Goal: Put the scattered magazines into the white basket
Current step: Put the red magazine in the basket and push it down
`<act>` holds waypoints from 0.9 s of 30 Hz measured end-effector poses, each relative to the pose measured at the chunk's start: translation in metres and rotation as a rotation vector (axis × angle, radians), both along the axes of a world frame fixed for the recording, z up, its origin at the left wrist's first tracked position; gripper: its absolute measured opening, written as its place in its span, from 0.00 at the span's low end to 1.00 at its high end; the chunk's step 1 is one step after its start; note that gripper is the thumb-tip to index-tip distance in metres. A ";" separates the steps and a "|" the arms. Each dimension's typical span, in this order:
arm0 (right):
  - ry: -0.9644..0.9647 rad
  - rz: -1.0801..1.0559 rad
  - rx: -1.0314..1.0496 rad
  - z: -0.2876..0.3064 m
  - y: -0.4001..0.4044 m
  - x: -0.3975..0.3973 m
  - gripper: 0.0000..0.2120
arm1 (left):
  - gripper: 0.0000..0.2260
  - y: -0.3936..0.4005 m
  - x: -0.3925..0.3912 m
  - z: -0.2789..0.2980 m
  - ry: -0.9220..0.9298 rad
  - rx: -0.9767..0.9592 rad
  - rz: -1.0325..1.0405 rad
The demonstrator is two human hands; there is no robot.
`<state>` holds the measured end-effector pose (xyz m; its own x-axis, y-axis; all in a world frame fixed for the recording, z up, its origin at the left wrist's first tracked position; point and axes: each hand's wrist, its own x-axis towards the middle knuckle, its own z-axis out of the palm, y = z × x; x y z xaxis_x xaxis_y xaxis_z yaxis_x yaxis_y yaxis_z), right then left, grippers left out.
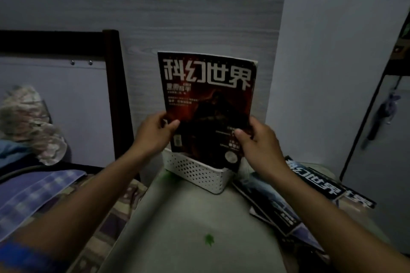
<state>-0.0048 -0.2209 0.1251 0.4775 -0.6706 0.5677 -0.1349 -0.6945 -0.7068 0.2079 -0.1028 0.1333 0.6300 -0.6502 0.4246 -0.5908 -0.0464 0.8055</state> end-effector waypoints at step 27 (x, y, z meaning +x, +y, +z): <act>0.589 -0.002 -0.570 -0.105 -0.005 0.038 0.12 | 0.23 -0.050 0.033 -0.120 -0.660 0.506 -0.044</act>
